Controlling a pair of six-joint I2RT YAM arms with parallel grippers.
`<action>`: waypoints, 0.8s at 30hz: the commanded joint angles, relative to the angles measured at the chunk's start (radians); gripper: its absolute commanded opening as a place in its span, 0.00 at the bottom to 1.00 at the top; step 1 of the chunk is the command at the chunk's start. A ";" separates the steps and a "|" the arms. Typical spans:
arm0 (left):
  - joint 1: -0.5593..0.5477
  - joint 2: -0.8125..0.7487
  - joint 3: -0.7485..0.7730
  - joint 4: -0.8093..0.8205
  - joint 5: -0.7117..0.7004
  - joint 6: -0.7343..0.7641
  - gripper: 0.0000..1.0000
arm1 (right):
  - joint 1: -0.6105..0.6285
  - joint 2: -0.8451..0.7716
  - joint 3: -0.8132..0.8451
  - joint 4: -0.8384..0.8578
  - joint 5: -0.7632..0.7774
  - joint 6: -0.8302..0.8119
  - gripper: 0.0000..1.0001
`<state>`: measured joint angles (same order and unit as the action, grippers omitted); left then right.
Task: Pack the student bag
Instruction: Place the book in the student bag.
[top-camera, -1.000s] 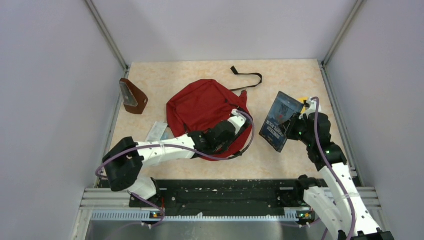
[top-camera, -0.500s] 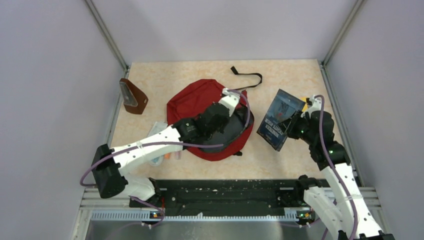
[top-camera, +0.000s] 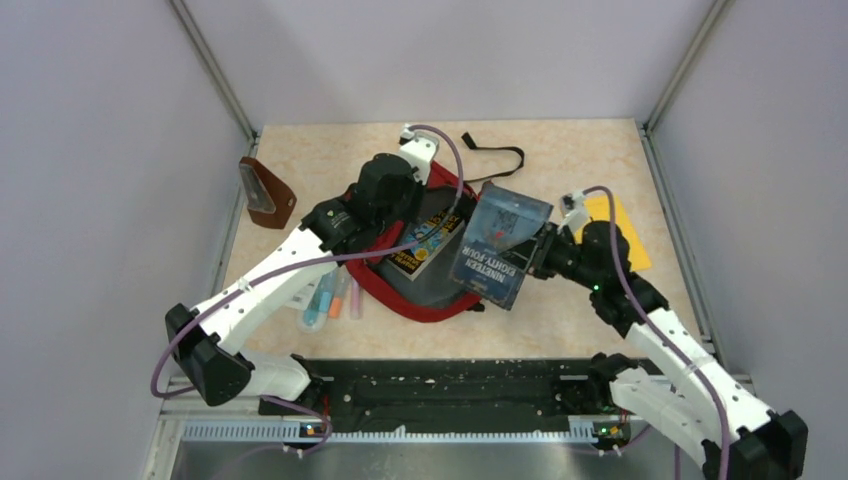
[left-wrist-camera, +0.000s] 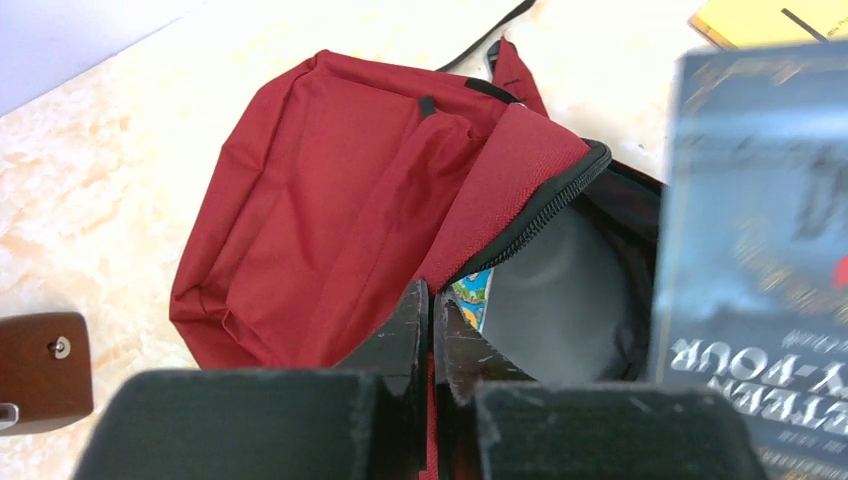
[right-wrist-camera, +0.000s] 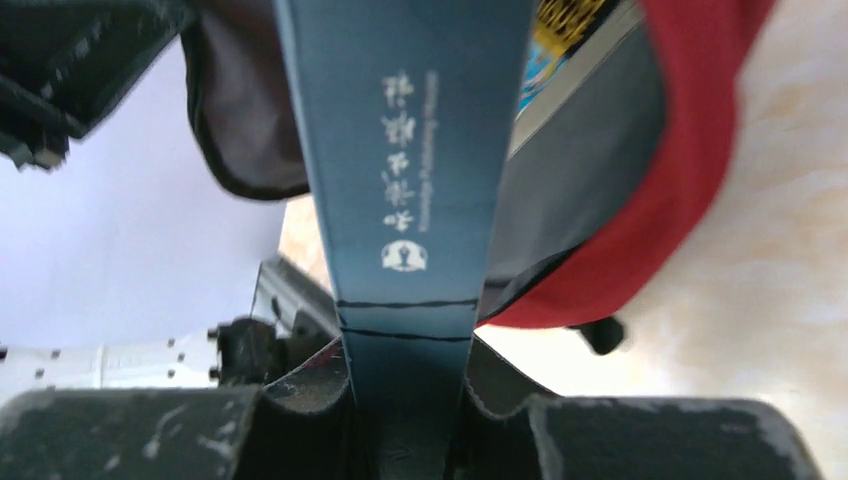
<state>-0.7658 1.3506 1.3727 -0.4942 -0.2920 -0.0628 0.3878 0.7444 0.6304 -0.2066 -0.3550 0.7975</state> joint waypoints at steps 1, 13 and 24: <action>0.014 -0.032 0.023 0.073 0.069 0.002 0.00 | 0.169 0.083 0.003 0.304 0.057 0.077 0.00; 0.044 -0.089 -0.063 0.166 0.124 -0.017 0.00 | 0.270 0.283 -0.088 0.414 0.246 0.175 0.00; 0.063 -0.125 -0.109 0.202 0.188 -0.025 0.00 | 0.316 0.320 -0.109 0.449 0.285 0.252 0.00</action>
<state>-0.7063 1.2755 1.2774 -0.3904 -0.1448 -0.0795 0.6903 1.0622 0.4667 0.0853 -0.0959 1.0080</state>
